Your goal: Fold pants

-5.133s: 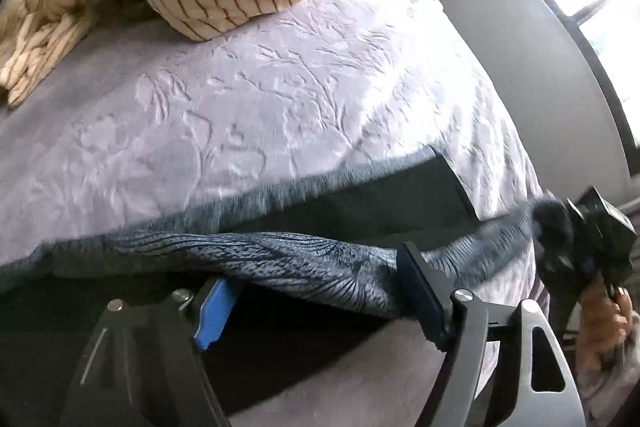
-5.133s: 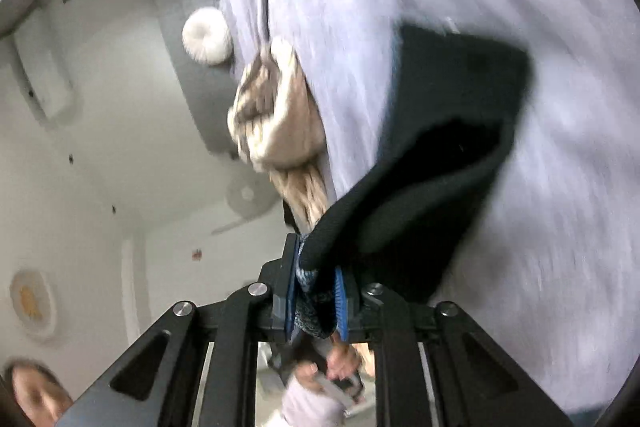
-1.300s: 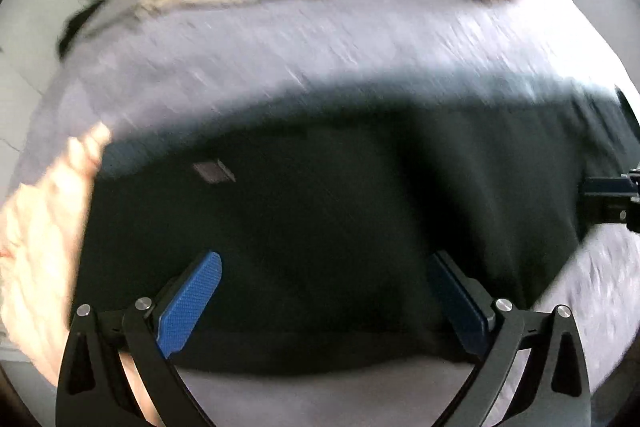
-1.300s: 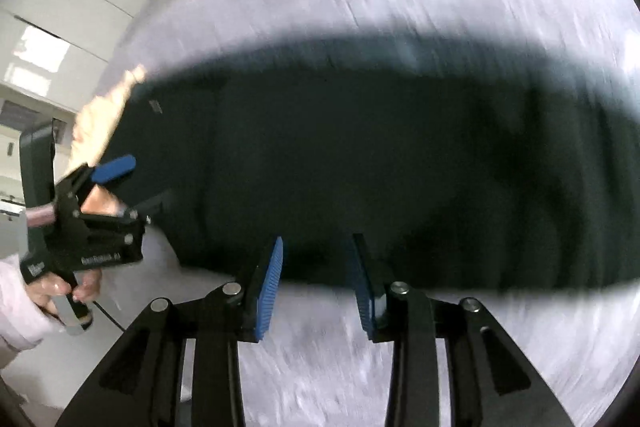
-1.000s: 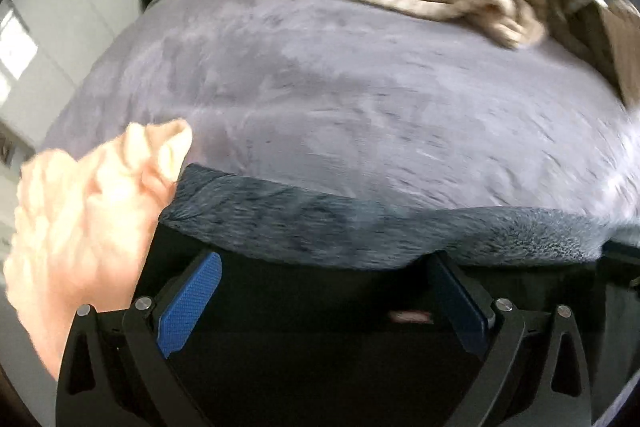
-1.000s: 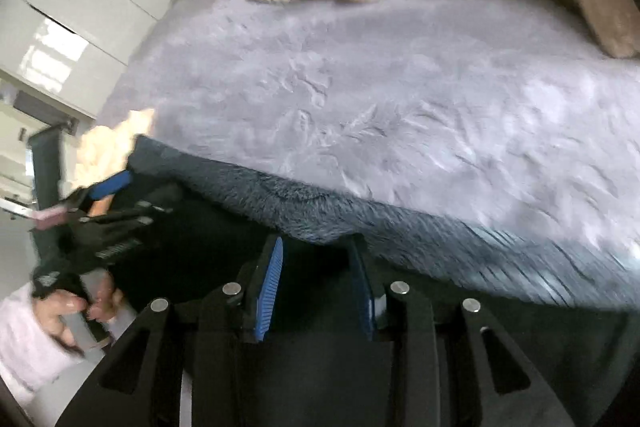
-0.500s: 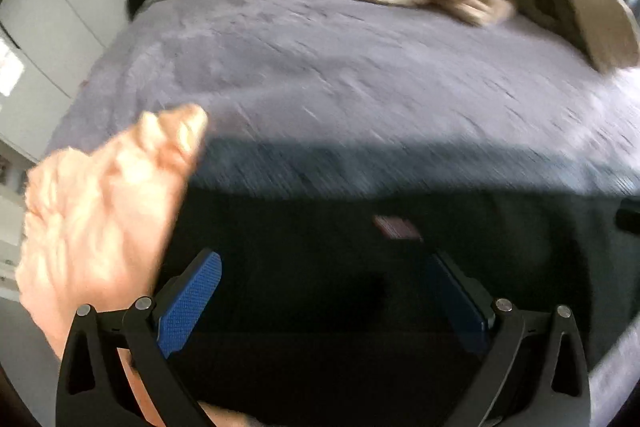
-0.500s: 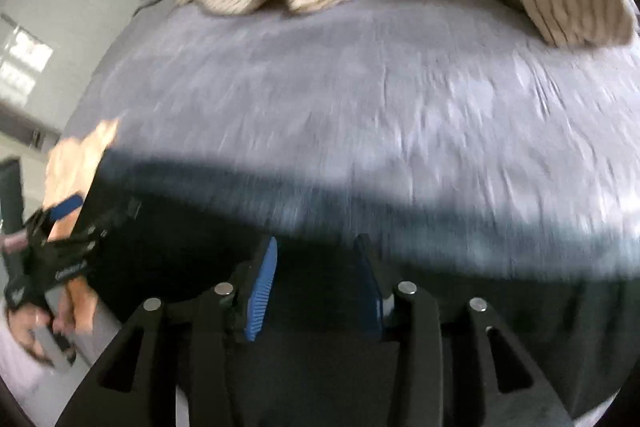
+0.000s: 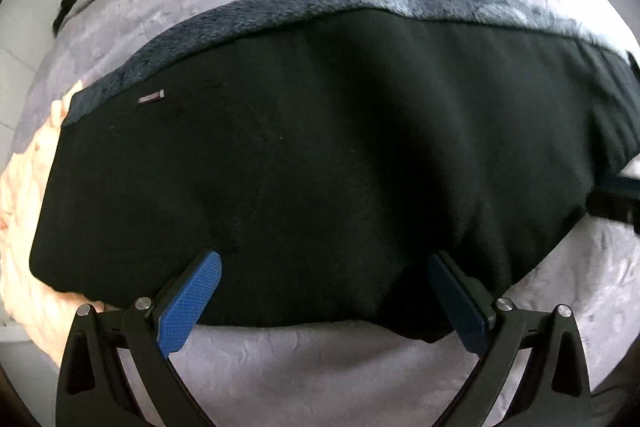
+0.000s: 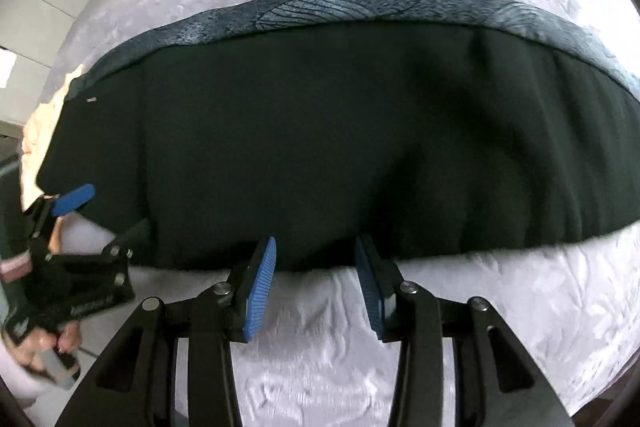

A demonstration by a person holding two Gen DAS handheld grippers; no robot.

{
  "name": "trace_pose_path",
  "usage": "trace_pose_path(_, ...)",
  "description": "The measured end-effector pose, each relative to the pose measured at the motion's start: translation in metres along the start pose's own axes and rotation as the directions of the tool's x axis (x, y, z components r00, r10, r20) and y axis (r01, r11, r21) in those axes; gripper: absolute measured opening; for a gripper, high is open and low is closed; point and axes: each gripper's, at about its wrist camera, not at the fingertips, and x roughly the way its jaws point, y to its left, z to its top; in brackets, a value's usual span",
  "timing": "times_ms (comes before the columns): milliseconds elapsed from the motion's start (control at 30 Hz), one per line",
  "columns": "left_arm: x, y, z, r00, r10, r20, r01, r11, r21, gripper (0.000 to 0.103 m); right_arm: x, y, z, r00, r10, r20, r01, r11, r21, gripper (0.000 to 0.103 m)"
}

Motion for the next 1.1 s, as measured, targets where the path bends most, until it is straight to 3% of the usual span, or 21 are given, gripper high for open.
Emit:
trace_pose_path(367, -0.045, -0.024, 0.001, 0.999, 0.025, -0.027, -0.024, 1.000, 0.015, 0.103, -0.053, -0.043, -0.044, 0.999, 0.040, 0.029, -0.042, 0.994, 0.103, 0.062)
trace_pose_path(733, -0.063, -0.075, 0.012, 0.999, 0.030, -0.025, -0.027, 0.995, 0.101, 0.103, -0.060, -0.071, -0.052, 0.999, 0.044, 0.030, -0.049, 0.983, 0.178, 0.068)
trace_pose_path(1100, -0.066, -0.130, 0.029, 0.997, 0.060, -0.045, -0.053, 0.988, 0.146, 0.103, -0.064, -0.126, -0.056, 0.996, 0.076, 0.043, -0.084, 0.967, 0.242, 0.068)
